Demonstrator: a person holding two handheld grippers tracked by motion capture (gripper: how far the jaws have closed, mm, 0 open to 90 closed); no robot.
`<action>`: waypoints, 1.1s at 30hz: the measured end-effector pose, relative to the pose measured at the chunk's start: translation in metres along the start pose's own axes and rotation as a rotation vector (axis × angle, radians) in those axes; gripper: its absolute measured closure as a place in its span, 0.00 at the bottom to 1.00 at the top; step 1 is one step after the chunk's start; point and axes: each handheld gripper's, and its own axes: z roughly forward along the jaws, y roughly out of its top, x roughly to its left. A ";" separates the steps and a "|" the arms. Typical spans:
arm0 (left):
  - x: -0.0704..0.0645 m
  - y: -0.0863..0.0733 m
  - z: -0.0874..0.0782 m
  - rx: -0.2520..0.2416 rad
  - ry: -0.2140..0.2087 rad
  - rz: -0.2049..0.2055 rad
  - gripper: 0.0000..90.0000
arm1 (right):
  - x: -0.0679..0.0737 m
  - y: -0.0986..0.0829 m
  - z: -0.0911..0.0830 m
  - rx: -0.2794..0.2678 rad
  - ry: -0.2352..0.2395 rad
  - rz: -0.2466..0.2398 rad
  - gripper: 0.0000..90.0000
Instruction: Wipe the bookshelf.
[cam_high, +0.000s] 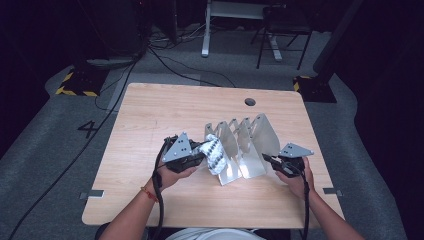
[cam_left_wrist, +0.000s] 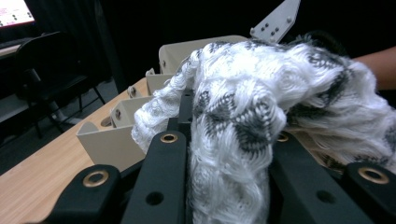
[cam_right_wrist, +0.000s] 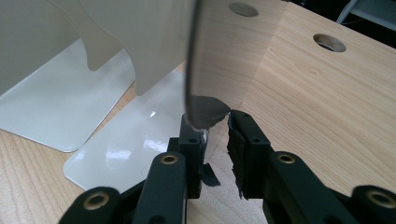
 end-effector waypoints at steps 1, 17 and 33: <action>0.000 0.000 0.000 0.000 0.000 0.000 0.87 | 0.000 0.000 0.000 0.000 0.001 0.001 0.84; 0.004 -0.059 0.030 0.270 -0.054 -0.080 0.86 | 0.000 -0.005 -0.001 0.006 -0.007 -0.033 0.84; -0.001 -0.043 0.034 0.293 -0.027 -0.041 0.86 | 0.001 -0.006 -0.003 -0.019 0.038 -0.021 0.84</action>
